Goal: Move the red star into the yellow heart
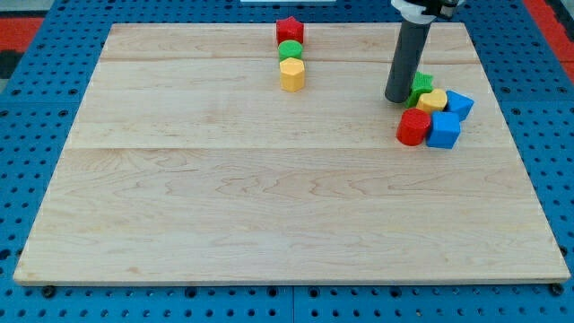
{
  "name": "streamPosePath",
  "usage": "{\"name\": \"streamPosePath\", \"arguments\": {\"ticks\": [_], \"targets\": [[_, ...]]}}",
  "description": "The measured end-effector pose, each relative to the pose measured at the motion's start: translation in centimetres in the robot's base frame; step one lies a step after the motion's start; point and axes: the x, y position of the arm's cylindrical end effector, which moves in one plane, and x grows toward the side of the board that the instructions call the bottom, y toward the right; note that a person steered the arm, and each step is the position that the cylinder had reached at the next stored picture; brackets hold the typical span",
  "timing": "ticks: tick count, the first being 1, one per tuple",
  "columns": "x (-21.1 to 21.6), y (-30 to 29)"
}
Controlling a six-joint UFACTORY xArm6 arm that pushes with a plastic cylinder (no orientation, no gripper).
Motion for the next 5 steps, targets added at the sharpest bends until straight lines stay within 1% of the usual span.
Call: {"name": "streamPosePath", "arguments": {"ticks": [2,3,4,5], "targets": [[-0.4,-0.1],[-2.5,-0.8],[-2.8,-0.8],[2.7,-4.2]]}}
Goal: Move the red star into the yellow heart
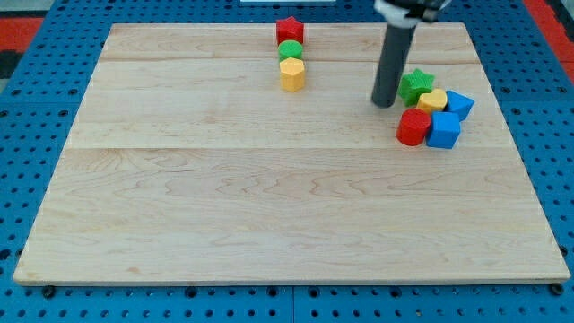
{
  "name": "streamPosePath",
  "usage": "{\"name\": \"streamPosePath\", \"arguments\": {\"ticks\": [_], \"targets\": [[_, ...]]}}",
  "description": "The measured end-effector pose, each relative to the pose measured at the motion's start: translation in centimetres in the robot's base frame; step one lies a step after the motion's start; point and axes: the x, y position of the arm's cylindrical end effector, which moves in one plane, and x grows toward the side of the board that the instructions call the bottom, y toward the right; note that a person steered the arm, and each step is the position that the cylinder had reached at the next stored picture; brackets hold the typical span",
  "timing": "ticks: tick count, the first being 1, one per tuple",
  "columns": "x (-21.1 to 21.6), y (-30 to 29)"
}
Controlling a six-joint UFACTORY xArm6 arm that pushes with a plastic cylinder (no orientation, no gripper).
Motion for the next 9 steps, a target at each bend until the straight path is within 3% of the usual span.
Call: {"name": "streamPosePath", "arguments": {"ticks": [1,2,3,4,7,9], "targets": [[-0.2,-9.7],[-4.6,-19.3],[-11.8,-22.3],[-18.3,-20.3],[-19.1,-14.3],[-19.0,-6.5]]}}
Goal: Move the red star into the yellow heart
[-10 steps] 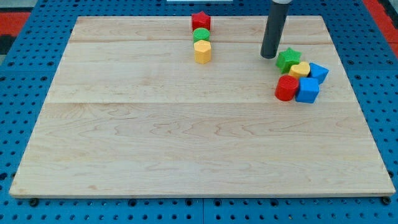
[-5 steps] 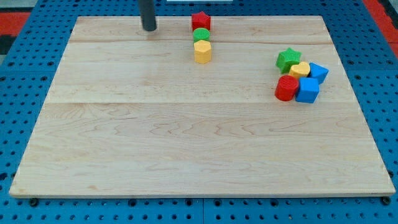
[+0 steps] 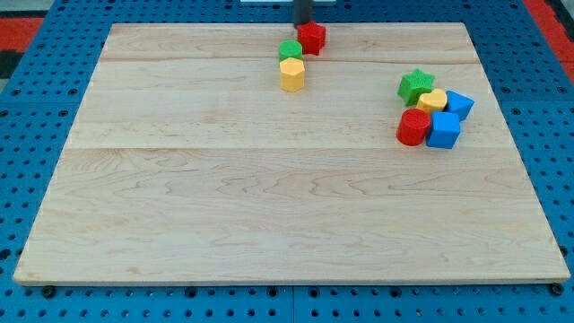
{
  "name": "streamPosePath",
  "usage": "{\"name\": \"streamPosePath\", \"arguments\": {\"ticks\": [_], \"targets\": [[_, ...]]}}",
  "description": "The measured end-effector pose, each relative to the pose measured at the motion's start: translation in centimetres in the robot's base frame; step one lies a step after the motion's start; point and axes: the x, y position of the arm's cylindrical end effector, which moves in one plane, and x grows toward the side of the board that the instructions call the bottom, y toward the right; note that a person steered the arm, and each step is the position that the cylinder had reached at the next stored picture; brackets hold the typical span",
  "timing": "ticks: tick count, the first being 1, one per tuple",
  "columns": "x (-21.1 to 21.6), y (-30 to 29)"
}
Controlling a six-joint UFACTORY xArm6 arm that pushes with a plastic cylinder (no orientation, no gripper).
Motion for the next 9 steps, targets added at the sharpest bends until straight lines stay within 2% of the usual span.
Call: {"name": "streamPosePath", "arguments": {"ticks": [2,3,5,6,8,9], "targets": [[1.6,-0.4],[1.8,-3.8],[6.5,-0.7],[6.2,0.3],[2.3,3.9],[3.4,6.9]]}}
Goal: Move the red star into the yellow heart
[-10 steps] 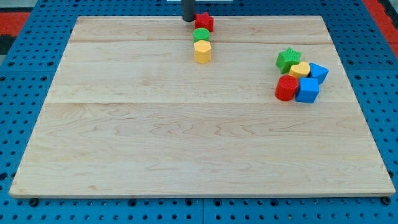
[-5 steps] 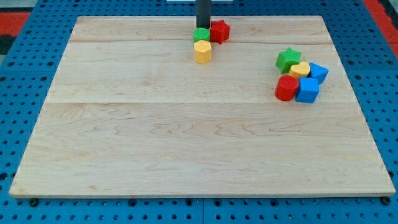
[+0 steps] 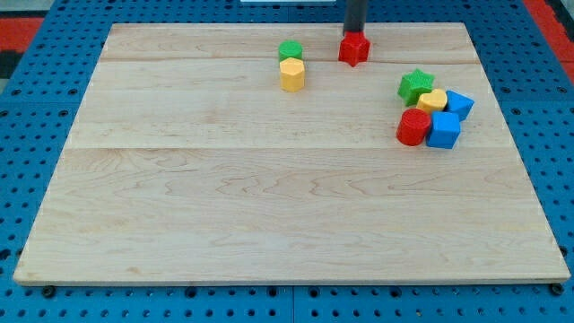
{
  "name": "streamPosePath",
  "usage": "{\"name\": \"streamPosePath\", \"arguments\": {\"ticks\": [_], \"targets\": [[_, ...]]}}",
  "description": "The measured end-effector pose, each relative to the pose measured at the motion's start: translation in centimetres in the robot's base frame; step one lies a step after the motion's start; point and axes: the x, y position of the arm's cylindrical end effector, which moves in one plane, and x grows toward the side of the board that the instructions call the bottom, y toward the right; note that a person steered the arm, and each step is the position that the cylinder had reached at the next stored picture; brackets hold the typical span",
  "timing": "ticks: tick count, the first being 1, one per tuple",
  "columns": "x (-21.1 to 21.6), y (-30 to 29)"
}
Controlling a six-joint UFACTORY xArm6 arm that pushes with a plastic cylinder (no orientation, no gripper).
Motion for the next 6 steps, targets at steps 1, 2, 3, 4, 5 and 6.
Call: {"name": "streamPosePath", "arguments": {"ticks": [1,2,3,4,5,6], "targets": [[3.1,-0.1],[6.8,-1.3],[9.2,-2.9],[8.5,-6.4],[11.2,-6.9],[14.4,-7.3]]}}
